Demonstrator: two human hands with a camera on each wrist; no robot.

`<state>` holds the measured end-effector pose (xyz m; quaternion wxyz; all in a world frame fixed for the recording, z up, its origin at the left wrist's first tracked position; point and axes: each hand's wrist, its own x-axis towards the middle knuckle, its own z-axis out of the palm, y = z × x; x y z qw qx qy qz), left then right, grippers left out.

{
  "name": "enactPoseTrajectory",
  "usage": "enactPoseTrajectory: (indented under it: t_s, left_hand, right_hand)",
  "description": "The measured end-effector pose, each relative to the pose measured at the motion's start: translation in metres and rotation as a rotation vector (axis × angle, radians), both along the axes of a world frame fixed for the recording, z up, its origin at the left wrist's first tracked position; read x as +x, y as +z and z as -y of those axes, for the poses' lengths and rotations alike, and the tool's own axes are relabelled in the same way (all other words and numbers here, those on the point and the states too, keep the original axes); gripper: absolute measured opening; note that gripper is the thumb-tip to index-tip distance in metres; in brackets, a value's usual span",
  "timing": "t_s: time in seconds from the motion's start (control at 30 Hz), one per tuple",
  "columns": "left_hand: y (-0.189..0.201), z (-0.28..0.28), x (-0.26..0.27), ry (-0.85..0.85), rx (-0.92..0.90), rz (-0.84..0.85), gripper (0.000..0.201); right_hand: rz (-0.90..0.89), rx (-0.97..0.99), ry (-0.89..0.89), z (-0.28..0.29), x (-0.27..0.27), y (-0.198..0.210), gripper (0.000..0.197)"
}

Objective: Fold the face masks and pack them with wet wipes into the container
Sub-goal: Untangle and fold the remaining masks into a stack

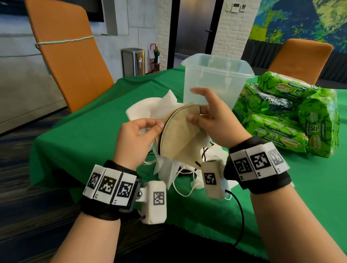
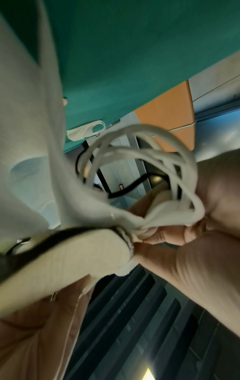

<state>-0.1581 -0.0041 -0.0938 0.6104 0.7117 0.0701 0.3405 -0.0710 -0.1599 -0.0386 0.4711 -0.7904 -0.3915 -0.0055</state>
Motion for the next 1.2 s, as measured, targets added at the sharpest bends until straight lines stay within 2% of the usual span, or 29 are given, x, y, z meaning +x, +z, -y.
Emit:
enactPoseTrajectory:
  t_s: [0.07,0.17,0.2,0.33,0.43,0.57,0.67,0.87,1.0,1.2]
  left_hand:
    - [-0.001,0.001,0.000,-0.032,-0.015,0.014,0.016]
    - [-0.003,0.001,0.001,-0.048,-0.037,0.017,0.015]
    - [-0.004,0.001,0.002,-0.048,-0.051,0.017,0.016]
    - [-0.005,0.001,0.004,-0.058,-0.093,0.013,0.019]
    - [-0.007,-0.001,0.005,-0.003,-0.102,0.029,0.023]
    - [-0.008,-0.004,0.006,0.037,-0.119,0.043,0.028]
    - [-0.007,-0.003,0.006,0.079,-0.095,0.089,0.033]
    - [-0.006,0.002,0.006,0.025,-0.060,0.175,0.048]
    - [-0.005,0.003,0.004,-0.055,-0.079,0.176,0.048]
    - [-0.008,0.001,0.002,-0.129,-0.036,0.136,0.050]
  right_hand:
    - [-0.006,0.019,-0.047,-0.001,0.004,-0.003,0.042]
    - [-0.007,0.064,-0.077,-0.002,0.004,-0.005,0.009]
    - [-0.001,0.083,-0.099,-0.002,0.003,-0.005,0.004]
    - [0.067,0.109,-0.194,0.005,0.007,-0.009,0.021]
    - [0.072,0.171,-0.249,0.012,0.012,-0.012,0.027]
    - [-0.067,0.265,-0.084,0.022,0.014,-0.012,0.020]
    - [-0.099,0.227,0.035,0.021,0.007,-0.009,0.010]
    - [0.077,0.061,0.045,0.004,-0.002,-0.008,0.018]
    - [0.079,0.061,0.095,-0.003,-0.007,-0.005,0.010]
    - [0.083,0.083,0.013,-0.004,-0.003,-0.005,0.013]
